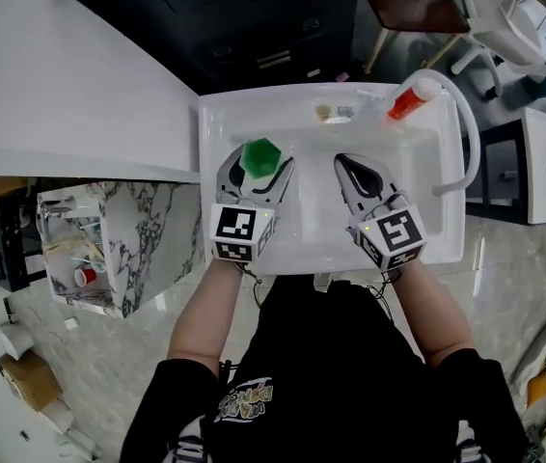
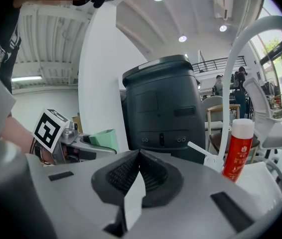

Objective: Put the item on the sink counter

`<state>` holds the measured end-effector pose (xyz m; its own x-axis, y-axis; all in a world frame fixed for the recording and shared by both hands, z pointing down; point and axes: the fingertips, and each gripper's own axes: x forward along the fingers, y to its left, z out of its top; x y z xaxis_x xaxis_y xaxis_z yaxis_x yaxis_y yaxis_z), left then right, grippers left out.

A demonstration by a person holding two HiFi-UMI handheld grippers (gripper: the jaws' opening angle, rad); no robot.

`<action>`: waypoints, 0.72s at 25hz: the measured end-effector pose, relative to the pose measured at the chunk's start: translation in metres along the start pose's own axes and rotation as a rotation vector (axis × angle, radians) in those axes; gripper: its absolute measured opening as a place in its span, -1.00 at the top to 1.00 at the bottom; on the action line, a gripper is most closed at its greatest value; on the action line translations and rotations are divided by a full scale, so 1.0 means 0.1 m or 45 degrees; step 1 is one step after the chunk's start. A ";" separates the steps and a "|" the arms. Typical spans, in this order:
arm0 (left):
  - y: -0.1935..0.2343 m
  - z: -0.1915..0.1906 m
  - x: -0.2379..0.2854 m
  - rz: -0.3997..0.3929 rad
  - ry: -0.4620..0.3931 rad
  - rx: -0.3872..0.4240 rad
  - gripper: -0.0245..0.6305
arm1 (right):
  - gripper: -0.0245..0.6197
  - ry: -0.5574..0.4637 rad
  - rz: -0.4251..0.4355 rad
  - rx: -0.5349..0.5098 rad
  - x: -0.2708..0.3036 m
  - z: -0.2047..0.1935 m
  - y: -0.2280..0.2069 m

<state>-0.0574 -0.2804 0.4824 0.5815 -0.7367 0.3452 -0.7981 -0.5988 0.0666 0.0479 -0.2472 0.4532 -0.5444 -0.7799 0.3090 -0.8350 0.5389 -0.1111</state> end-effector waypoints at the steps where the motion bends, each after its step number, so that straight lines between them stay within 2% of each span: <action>1: 0.04 -0.02 0.04 0.000 0.002 0.001 -0.03 | 0.76 0.006 -0.006 0.006 0.03 -0.02 -0.02; 7: 0.25 -0.12 0.27 -0.004 0.010 0.013 -0.03 | 0.76 0.042 -0.048 0.035 0.17 -0.12 -0.11; 18: 0.53 -0.31 0.73 0.015 0.015 0.116 -0.03 | 0.76 0.105 -0.133 0.087 0.22 -0.34 -0.28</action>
<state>-0.0627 -0.3562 0.5397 0.5700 -0.7405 0.3561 -0.7868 -0.6167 -0.0229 0.0619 -0.2682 0.4947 -0.4480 -0.8003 0.3985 -0.8919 0.4307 -0.1378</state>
